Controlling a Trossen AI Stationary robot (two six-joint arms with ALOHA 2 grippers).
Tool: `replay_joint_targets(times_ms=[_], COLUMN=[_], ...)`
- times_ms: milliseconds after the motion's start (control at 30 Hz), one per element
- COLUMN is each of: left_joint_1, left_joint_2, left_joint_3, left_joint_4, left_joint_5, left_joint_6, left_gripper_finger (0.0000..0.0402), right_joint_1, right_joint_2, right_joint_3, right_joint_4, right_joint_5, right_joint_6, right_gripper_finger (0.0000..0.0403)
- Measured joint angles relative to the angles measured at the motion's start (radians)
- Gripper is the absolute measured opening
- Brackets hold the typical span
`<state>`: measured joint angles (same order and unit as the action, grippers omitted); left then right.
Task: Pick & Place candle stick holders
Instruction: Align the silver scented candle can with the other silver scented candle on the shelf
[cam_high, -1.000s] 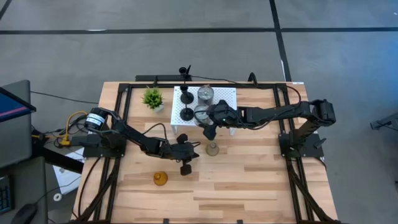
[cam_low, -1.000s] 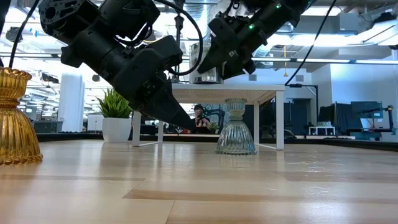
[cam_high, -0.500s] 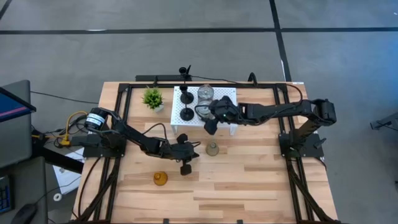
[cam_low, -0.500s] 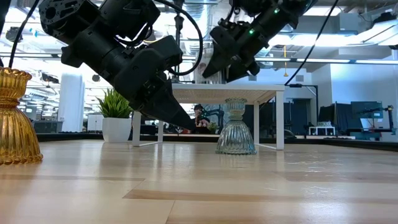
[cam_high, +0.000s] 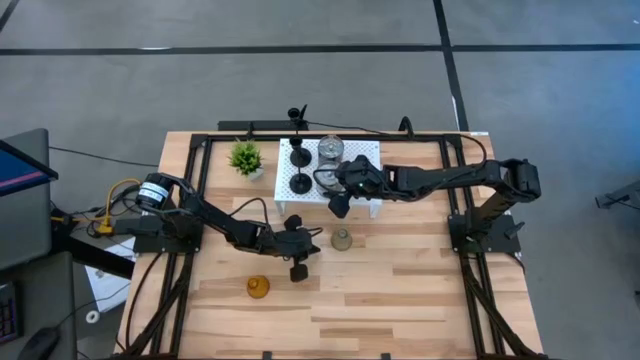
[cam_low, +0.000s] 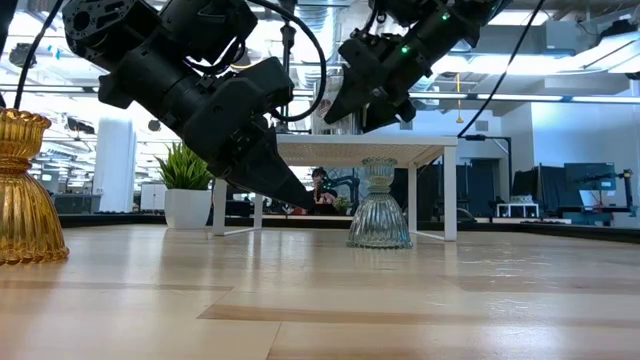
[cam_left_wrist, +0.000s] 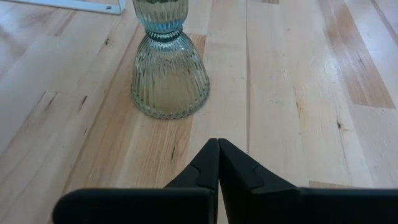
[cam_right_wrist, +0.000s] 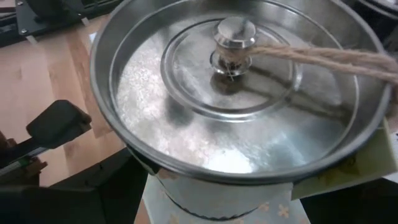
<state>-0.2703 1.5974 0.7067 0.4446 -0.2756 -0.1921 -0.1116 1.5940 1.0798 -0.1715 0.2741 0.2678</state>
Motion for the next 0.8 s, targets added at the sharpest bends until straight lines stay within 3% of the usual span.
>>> replay_joint_targets(times_ms=[167,500,800], left_joint_1=[0.0,0.0,0.0], left_joint_2=[0.0,0.0,0.0], left_joint_3=[0.0,0.0,0.0], left_joint_4=[0.0,0.0,0.0], left_joint_5=[0.0,0.0,0.0], left_joint_6=[0.0,0.0,0.0], left_gripper_finger=[0.0005,0.0005,0.0005], right_joint_1=[0.0,0.0,0.0], right_joint_2=[0.0,0.002,0.001], right_joint_3=[0.0,-0.005,-0.004], right_joint_4=[0.0,-0.042,-0.058], right_joint_5=[-0.011,-0.015,-0.015], right_joint_6=[0.002,-0.006,-0.006], right_gripper_finger=[0.0338,0.0394,0.0394])
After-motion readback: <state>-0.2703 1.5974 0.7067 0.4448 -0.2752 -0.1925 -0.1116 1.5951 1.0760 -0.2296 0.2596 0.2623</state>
